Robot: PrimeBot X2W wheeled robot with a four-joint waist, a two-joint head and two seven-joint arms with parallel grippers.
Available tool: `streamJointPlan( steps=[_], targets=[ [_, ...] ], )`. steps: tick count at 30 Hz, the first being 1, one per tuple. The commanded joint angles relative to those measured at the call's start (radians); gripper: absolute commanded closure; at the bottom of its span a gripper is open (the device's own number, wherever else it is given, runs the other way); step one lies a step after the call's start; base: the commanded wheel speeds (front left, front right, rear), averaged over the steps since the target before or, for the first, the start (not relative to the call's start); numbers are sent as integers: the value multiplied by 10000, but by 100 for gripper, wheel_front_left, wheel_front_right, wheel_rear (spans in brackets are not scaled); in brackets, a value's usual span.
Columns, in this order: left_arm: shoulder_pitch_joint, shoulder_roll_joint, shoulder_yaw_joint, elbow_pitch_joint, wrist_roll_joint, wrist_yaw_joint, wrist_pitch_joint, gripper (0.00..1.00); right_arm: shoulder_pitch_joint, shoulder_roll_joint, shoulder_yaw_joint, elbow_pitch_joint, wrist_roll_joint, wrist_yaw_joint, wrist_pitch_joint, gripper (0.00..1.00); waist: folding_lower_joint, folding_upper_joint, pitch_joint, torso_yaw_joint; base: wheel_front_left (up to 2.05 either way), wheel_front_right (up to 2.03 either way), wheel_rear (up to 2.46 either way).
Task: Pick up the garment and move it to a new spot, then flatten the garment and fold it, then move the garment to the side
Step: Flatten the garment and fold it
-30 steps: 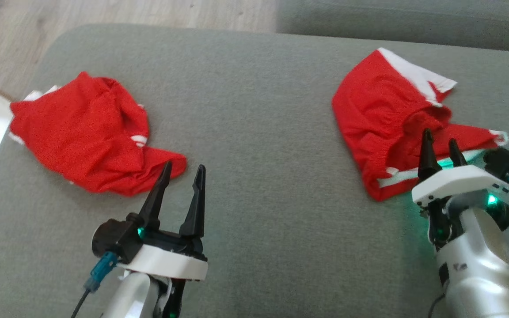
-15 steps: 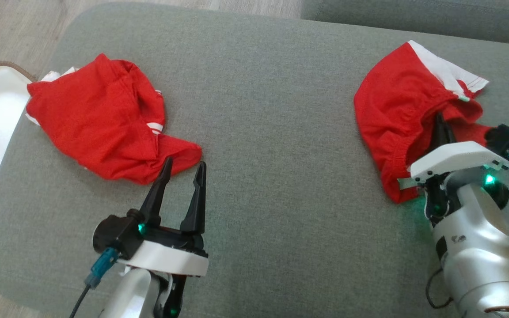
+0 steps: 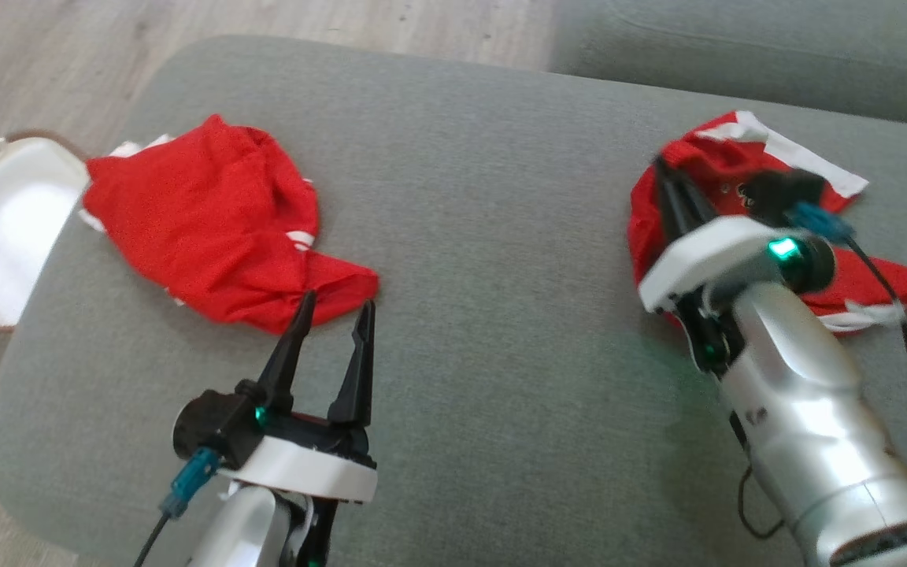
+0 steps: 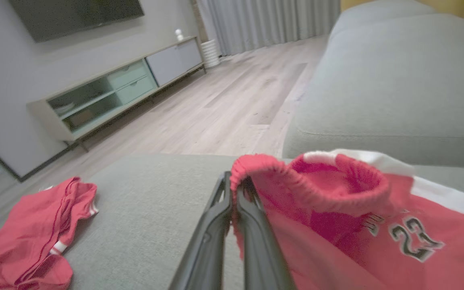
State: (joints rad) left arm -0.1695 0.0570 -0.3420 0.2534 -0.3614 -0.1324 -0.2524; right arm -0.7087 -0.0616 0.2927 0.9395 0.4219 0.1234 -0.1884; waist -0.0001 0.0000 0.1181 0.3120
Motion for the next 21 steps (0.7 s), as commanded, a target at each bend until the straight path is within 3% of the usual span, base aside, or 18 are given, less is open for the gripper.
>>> streamJointPlan(
  steps=[1, 4, 5, 6, 12, 21],
  targets=[
    [-124, 46, 258, -287, -59, 17, -93, 0, -636, 114, 338, -296, -106, 73, 33, 100, 1, 0, -31, 176, 0, 0, 0],
    [-111, 34, 253, -272, -91, 17, -93, 0, -991, 114, 1044, -25, -296, 73, 380, 100, 1, 0, -36, 482, 0, 0, 0],
    [-102, 29, 247, -255, -105, 17, -93, 0, -1065, 114, 1295, 79, -323, 73, 527, 64, 1, 0, -48, 584, 0, 0, 0],
    [-90, 24, 244, -237, -121, 17, -93, 0, -1096, 114, 1530, 190, -263, 73, 736, 0, 1, 0, -68, 681, 0, 0, 0],
    [-18, -1, 338, -197, -181, 17, -93, 0, -1366, 114, 2510, 578, -316, 73, 1201, 0, 1, 0, -158, 926, 0, 0, 0],
    [83, -25, 734, -394, -122, 17, -94, 0, -1500, 114, 2112, 1108, -698, 73, 294, 0, 1, 0, -404, 171, 0, 0, 0]
  ],
)
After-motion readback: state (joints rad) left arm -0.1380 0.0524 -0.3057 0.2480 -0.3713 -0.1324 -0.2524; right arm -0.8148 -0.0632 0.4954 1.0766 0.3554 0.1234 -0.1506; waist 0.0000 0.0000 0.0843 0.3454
